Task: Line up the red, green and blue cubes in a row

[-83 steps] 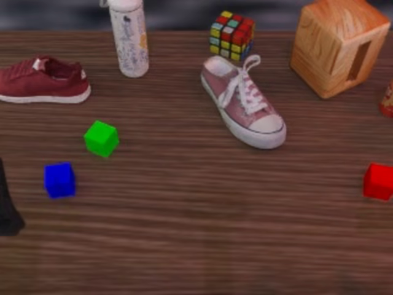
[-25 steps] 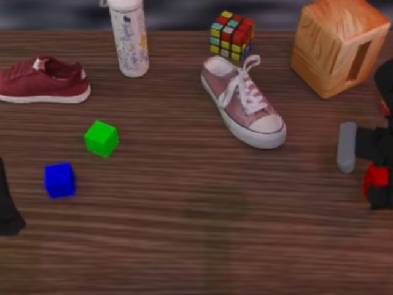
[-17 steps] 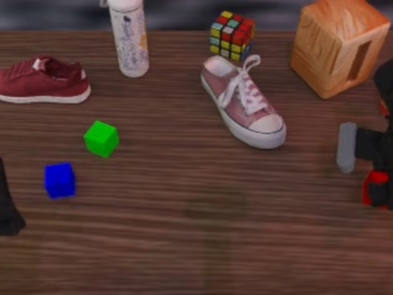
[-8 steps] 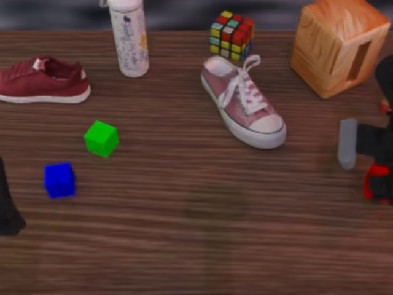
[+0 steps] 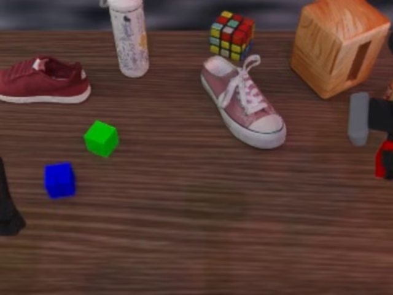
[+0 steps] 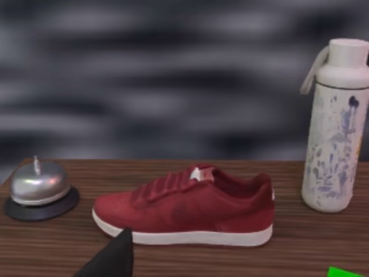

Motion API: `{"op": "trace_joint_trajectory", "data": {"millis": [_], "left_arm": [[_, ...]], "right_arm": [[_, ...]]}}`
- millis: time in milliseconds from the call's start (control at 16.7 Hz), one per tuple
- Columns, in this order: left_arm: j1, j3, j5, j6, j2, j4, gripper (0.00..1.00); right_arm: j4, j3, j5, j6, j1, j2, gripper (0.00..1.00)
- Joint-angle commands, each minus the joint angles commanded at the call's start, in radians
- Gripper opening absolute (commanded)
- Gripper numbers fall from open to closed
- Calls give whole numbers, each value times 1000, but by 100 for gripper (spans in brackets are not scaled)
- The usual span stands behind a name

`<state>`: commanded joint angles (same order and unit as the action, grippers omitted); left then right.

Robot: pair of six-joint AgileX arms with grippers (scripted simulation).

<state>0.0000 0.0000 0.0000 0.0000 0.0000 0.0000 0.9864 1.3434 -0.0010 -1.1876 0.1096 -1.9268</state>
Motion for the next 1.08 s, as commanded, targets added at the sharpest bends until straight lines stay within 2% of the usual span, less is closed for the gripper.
{"op": "trace_joint_trajectory", "data": {"millis": [240,420,660,1080], "left_arm": [[0,0,0,0,0,0,100],[0,0,0,0,0,0,100],[0,0,0,0,0,0,100],[0,0,0,0,0,0,100]], "right_arm": [[-1,0,0,3,-3,-6,0],[31,67,0,43,63,-50,0],[121,276,1,176,269,-172,0],[304,696,1,485,716,-408,0]]}}
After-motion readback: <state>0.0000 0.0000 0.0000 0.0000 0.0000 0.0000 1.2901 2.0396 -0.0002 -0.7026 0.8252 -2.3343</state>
